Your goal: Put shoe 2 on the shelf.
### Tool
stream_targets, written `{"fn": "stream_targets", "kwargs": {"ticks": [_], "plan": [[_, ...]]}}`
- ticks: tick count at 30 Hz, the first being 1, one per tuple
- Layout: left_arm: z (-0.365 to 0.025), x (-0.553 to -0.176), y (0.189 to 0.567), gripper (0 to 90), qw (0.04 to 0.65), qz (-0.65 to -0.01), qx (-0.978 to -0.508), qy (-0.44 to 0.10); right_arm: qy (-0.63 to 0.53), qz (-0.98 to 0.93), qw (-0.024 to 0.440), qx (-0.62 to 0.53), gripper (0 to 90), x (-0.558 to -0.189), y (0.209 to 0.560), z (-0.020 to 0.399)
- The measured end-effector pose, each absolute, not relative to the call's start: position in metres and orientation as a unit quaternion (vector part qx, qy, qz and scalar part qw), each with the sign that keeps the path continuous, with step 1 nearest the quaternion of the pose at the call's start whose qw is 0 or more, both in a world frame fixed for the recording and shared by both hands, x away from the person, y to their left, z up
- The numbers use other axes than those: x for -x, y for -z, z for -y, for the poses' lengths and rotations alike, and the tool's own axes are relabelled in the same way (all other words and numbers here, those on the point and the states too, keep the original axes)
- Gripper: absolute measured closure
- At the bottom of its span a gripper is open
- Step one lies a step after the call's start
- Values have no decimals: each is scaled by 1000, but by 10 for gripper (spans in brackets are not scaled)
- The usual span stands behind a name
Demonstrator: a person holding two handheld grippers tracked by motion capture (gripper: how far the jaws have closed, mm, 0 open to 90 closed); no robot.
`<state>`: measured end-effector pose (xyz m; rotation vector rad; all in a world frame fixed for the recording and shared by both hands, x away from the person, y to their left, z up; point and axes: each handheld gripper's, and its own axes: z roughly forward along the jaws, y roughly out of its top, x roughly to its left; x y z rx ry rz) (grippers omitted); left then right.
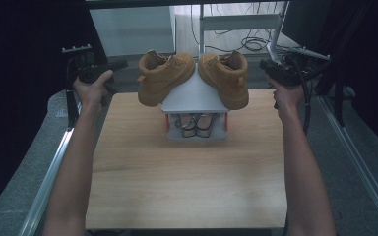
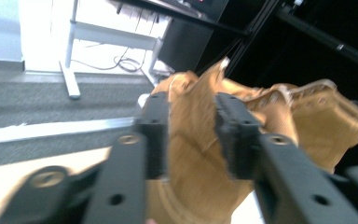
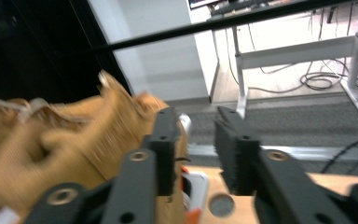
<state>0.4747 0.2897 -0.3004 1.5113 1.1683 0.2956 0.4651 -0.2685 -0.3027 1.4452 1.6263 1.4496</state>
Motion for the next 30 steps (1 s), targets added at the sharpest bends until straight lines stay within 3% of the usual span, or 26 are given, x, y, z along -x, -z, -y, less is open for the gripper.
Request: {"fn": "stream_targets", "kwargs": {"ticks": [4, 7, 15, 23, 30], "plan": [[-284, -476, 319, 845, 535, -504, -667, -125, -506, -626, 262, -532, 857, -462, 318, 272], [-275, -480, 331, 887, 513, -504, -684, -123, -486, -647, 267, -524, 892, -463, 327, 267], [-263, -489, 346, 897, 496, -502, -700, -113, -466, -672, 264, -511, 895, -470, 344, 251], [-259, -493, 351, 898, 510, -510, -687, -94, -455, -687, 261, -502, 895, -476, 354, 233], [-252, -492, 349, 900, 505, -511, -688, -107, -453, -681, 265, -510, 897, -482, 354, 224]]}}
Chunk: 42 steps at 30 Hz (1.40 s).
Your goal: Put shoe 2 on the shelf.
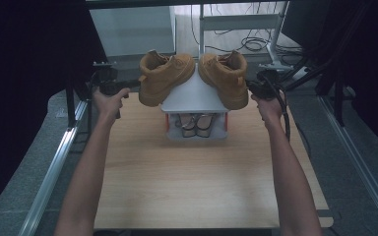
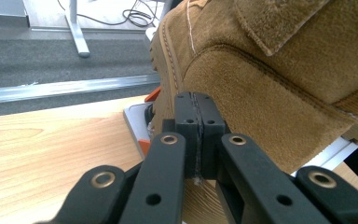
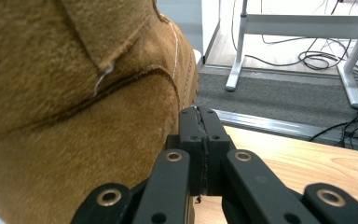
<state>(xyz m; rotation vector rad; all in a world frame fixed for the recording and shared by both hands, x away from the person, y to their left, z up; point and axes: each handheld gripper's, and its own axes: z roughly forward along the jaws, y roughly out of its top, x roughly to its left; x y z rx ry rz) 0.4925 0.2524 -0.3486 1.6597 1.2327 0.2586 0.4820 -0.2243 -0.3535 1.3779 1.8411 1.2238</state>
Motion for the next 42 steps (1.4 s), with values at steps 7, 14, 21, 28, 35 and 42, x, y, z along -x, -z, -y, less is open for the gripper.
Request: {"fn": "stream_targets", "kwargs": {"ticks": [7, 14, 21, 28, 35, 42], "plan": [[-230, -494, 344, 900, 511, -499, -692, -107, -454, -674, 264, -521, 897, -484, 355, 221], [-216, -499, 345, 900, 521, -499, -686, -91, -446, -679, 273, -515, 897, -486, 353, 204], [-209, -504, 348, 897, 512, -500, -692, -98, -445, -687, 274, -505, 892, -490, 355, 189], [-202, -509, 357, 899, 505, -506, -692, -98, -446, -684, 266, -513, 896, -497, 360, 188], [-197, -514, 359, 900, 517, -513, -681, -80, -454, -679, 259, -516, 898, -504, 362, 182], [-168, -514, 360, 899, 512, -491, -701, -75, -450, -683, 259, -513, 898, -506, 363, 164]]}}
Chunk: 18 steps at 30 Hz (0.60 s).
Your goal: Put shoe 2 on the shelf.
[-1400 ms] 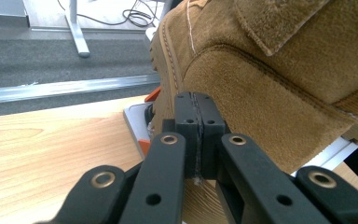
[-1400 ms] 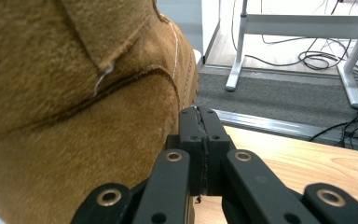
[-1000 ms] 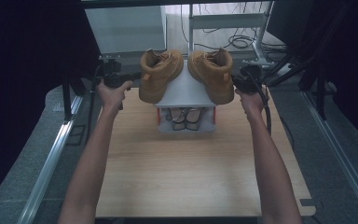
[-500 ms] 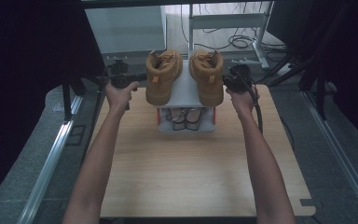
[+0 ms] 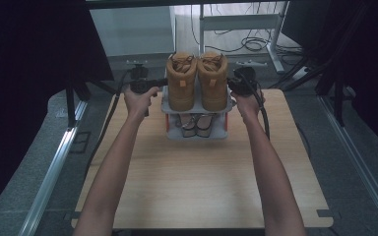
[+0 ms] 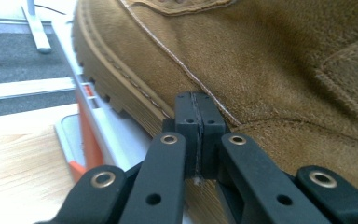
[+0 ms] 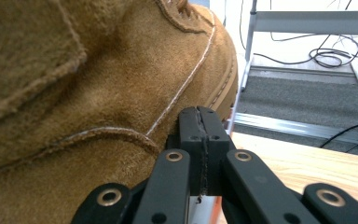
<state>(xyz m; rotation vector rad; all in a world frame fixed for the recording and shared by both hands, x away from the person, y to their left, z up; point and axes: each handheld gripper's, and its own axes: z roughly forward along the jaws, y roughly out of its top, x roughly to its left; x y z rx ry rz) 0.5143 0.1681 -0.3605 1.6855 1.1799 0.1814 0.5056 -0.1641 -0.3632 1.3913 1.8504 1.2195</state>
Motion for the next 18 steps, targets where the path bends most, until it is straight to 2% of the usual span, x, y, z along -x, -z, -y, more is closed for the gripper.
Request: {"fn": "stream_targets", "kwargs": {"ticks": [13, 18], "plan": [[-165, -513, 363, 900, 515, -496, -694, -79, -444, -670, 281, -524, 900, -500, 368, 147], [-167, -513, 363, 897, 515, -495, -695, -82, -452, -673, 266, -522, 899, -500, 367, 153]]}}
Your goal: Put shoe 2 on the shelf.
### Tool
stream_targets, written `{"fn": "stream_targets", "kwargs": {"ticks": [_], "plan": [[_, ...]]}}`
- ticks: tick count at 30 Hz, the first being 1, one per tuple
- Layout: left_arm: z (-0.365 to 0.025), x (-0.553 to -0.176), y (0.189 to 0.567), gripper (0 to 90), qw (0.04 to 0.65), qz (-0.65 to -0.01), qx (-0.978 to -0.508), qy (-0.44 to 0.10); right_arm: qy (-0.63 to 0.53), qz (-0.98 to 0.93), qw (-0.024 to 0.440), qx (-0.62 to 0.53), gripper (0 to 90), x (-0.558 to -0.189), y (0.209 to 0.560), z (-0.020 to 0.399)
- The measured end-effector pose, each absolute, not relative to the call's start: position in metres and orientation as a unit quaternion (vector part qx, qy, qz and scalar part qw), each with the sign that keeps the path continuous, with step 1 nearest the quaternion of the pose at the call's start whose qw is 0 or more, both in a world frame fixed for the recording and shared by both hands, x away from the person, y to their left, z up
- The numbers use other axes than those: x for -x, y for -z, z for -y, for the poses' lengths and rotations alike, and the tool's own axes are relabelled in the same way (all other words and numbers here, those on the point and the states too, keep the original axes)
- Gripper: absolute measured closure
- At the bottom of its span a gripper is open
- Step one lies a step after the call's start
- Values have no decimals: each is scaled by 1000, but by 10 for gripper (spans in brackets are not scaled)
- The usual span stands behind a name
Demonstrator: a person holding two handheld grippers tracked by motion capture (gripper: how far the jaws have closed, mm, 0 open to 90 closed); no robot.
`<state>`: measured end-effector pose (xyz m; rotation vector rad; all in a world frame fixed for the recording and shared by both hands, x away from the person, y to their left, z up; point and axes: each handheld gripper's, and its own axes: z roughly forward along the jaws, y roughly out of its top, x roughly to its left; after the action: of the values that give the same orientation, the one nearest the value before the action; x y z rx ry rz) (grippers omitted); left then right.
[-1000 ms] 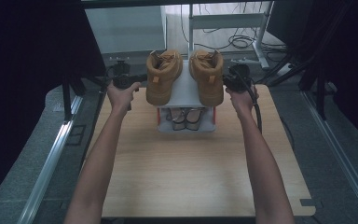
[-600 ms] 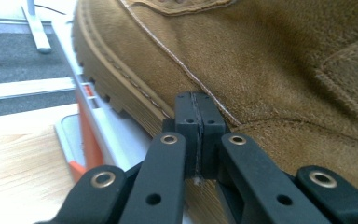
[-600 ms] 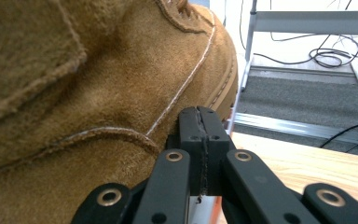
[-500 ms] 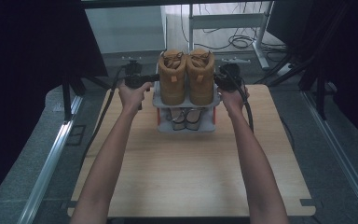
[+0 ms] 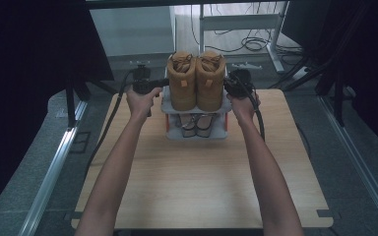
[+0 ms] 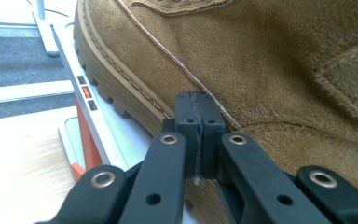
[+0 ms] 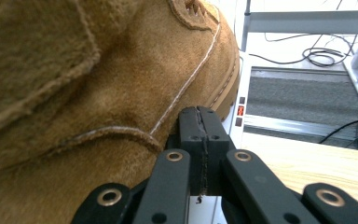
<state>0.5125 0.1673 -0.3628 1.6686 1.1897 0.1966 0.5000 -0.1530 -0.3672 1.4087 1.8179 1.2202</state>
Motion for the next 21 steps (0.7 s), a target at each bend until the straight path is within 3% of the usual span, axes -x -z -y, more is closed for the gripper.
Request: {"fn": "stream_targets", "kwargs": {"ticks": [21], "plan": [[-205, -478, 356, 865, 541, -490, -676, -102, -517, -671, 227, -480, 857, -467, 354, 179]]}}
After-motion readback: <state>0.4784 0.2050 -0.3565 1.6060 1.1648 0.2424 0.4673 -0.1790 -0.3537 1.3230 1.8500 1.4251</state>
